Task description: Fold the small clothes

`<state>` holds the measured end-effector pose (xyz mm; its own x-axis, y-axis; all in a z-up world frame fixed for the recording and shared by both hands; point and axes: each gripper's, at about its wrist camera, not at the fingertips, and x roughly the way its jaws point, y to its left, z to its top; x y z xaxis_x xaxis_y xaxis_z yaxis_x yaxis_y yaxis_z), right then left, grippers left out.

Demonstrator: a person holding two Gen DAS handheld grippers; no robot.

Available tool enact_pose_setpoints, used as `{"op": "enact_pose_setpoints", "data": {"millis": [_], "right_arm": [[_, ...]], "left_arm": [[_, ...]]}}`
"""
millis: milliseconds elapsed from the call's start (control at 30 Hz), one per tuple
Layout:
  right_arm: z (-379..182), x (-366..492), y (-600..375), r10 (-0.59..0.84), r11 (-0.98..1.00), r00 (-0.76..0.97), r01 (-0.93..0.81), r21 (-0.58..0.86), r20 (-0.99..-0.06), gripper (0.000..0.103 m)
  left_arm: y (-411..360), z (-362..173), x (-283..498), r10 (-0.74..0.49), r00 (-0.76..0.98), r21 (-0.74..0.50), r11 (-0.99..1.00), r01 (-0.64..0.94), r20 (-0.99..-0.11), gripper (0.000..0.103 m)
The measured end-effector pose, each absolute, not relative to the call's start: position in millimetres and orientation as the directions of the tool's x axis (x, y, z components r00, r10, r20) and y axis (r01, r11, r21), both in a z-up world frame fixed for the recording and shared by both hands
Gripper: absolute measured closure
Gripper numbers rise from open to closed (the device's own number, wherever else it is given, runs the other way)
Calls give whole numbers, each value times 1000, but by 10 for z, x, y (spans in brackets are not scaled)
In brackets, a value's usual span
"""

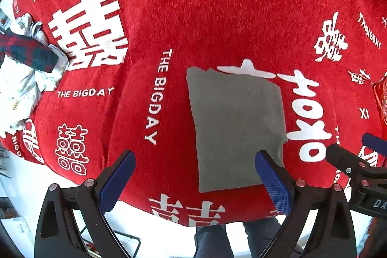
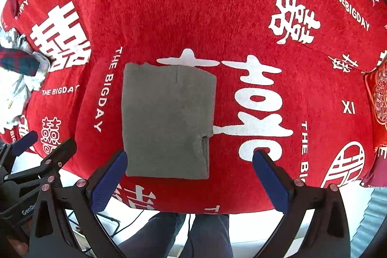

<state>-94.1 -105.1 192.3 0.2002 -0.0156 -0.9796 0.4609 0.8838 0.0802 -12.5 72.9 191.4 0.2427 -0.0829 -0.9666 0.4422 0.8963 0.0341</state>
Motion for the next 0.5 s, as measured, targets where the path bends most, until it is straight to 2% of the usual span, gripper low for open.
{"op": "enact_pose_setpoints", "data": {"millis": [500], "right_arm": [[2027, -967, -1026, -45, 877, 209, 477, 62, -977, 0]], "left_arm": [[733, 2023, -159, -106, 256, 21, 895, 447, -961, 4]]}}
